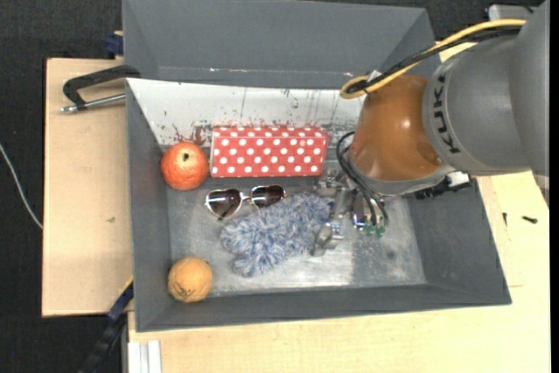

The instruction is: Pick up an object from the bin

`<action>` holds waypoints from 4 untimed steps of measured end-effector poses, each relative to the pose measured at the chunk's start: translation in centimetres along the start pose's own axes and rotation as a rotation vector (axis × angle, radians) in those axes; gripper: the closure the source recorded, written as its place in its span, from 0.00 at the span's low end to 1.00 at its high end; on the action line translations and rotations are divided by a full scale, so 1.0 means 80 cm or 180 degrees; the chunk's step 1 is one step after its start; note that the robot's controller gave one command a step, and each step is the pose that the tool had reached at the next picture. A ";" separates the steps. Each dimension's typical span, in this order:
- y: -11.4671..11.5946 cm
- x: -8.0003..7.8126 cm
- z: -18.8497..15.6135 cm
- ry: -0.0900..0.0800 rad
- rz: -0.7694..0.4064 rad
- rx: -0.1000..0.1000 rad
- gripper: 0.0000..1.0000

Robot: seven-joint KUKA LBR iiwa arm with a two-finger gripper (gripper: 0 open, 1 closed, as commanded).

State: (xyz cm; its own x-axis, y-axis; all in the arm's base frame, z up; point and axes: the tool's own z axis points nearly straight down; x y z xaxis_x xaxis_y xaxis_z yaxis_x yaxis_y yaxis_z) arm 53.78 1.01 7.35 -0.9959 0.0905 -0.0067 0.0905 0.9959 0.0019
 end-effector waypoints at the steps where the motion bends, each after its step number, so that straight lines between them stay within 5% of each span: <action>1: -0.007 -0.002 0.000 0.0000 -0.0097 0.0001 0.00; 2: 0.000 -0.003 -0.003 -0.0004 -0.0001 0.0003 1.00; 4: 0.000 -0.002 -0.006 0.0007 -0.0001 0.0003 1.00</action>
Offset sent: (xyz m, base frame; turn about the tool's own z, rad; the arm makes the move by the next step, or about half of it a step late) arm 0.0000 0.0000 0.0000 0.0000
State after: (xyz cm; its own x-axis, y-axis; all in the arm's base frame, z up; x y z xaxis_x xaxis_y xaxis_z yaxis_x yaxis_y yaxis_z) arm 53.93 1.03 7.83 -0.9959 0.0901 -0.0045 0.0901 0.9959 0.0010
